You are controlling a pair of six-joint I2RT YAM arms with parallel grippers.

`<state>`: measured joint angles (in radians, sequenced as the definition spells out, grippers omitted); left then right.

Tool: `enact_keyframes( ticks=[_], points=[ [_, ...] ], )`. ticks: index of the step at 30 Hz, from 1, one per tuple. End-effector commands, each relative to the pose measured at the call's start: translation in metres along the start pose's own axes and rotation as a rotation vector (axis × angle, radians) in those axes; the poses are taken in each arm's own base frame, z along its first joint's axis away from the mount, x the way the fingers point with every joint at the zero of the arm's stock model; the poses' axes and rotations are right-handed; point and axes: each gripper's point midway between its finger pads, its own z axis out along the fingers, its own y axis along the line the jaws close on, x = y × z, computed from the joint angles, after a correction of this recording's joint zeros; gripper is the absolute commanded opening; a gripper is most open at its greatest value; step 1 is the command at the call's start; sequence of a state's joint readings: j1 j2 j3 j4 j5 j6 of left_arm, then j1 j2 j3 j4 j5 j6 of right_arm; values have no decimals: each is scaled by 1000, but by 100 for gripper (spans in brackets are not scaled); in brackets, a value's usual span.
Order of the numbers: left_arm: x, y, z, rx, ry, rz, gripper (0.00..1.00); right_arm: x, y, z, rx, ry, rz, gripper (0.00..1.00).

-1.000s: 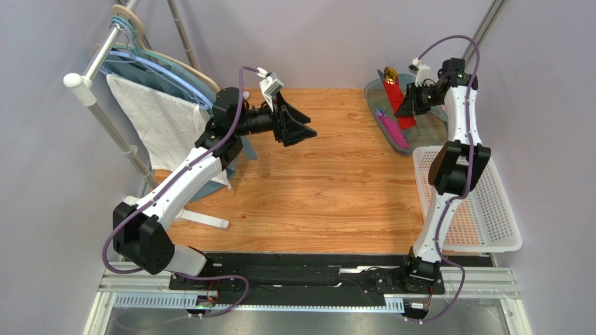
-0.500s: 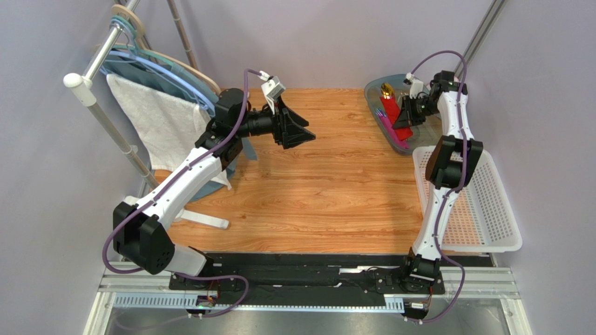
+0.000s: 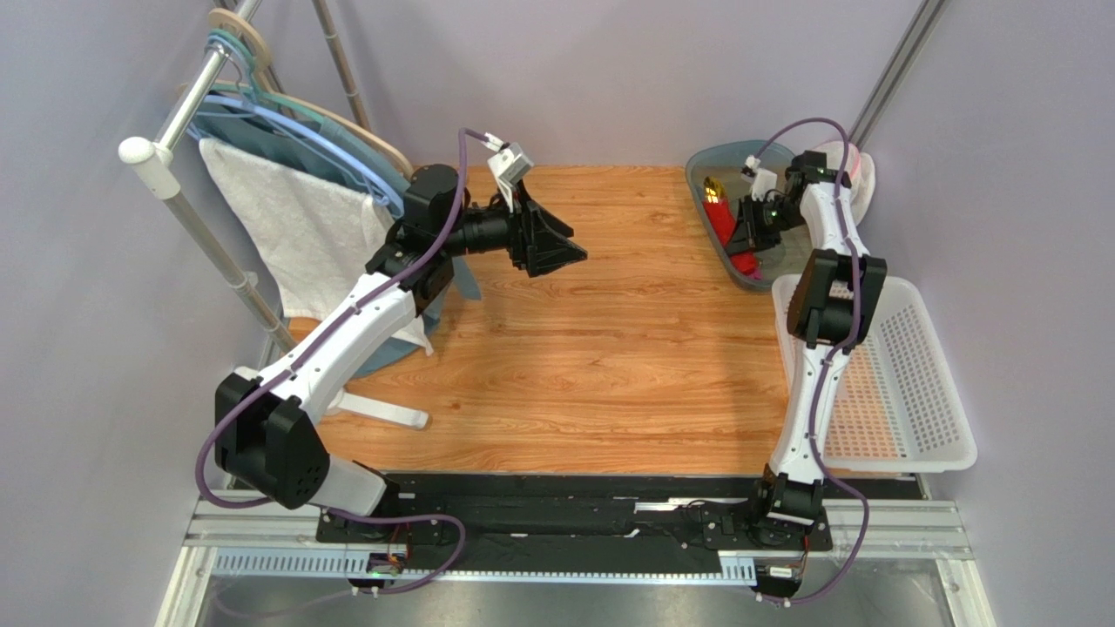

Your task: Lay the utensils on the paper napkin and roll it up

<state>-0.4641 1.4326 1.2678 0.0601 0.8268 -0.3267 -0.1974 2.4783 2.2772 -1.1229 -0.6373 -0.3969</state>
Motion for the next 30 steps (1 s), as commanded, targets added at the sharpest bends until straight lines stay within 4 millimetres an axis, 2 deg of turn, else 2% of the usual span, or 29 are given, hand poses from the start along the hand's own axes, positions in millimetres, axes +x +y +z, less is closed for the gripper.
enact_keyframes(
  ticks=[1,2,6,11,19,26,30],
  points=[
    [-14,2,-1,-6,-26,41,73,-16,24,9,-50,-42,-9,0],
    [-15,2,0,-6,-27,43,73,-14,27,12,-61,-41,14,0],
    [-14,5,0,-8,-22,34,73,-31,38,20,-67,-87,23,0],
    [-14,10,-2,-20,-17,23,73,-40,38,25,-72,-108,106,0],
    [-13,12,-3,-24,-19,12,73,-29,55,13,-98,-77,169,0],
    [-14,11,-2,-20,-23,4,73,-1,58,15,-105,15,218,0],
    [-13,11,-2,-19,-19,2,73,0,54,18,-92,22,226,16]
  ],
)
